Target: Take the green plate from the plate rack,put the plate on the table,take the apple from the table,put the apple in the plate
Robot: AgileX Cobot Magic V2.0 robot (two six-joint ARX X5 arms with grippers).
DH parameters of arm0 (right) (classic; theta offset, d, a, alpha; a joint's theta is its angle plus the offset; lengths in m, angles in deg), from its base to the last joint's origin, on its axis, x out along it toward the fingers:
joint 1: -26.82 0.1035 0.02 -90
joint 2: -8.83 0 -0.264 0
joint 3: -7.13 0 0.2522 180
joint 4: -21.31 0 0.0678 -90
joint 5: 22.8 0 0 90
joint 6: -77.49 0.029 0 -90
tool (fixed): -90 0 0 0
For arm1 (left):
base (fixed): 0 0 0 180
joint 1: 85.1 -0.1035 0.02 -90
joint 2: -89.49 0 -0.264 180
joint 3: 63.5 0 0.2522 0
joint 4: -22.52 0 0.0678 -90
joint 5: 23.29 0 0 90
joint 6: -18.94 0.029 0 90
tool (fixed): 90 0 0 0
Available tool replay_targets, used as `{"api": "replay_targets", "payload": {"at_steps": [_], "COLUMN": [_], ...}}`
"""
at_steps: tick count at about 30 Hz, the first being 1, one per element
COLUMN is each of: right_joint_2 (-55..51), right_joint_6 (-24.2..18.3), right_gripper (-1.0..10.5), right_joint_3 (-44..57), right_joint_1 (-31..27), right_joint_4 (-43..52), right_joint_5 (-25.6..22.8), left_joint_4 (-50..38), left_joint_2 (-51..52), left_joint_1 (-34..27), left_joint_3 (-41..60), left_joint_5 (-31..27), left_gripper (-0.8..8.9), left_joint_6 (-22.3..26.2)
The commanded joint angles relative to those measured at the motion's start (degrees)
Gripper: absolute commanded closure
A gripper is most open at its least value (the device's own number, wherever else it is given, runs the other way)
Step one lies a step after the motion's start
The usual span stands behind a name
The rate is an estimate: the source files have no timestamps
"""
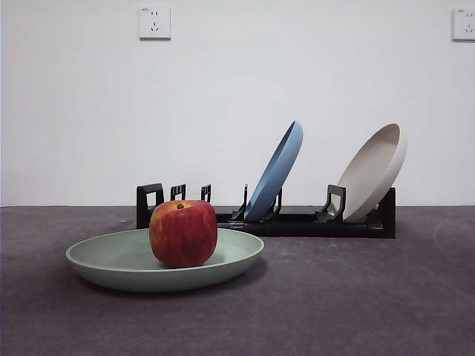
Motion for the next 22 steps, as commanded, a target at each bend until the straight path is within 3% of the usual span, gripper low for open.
{"api": "replay_targets", "payload": {"at_steps": [1,6,11,16,22], "right_joint_2": [-0.1,-0.1,-0.1,-0.1,-0.1], "right_joint_6": [0.5,0.5,0.5,0.5,0.5], "right_gripper": [9.5,9.5,9.5,9.5,9.5], "right_joint_3": [0.4,0.4,0.4,0.4,0.4], "right_joint_1": [0.1,0.1,0.1,0.1,0.1], "right_joint_4": [0.2,0.2,0.2,0.2,0.2], "right_joint_5": [-0.2,-0.2,-0.2,-0.2,-0.2], "left_joint_4": [-10.6,-31.2,-49.4,-57.6,-58.5], "left_joint_2": [4.2,12.5,22.8,31.7,40.3], "left_joint_1": [-7.9,-22.0,-33.1,-39.8,-44.0], "left_joint_3": [0.8,6.5,20.3,36.5,52.5], "left_joint_5": [0.2,0.2,-0.1,-0.2,0.2], "left_gripper": [8.17,8.17,8.17,8.17,8.17], "left_joint_6": [4.0,4.7,6.4,6.8,6.0]}}
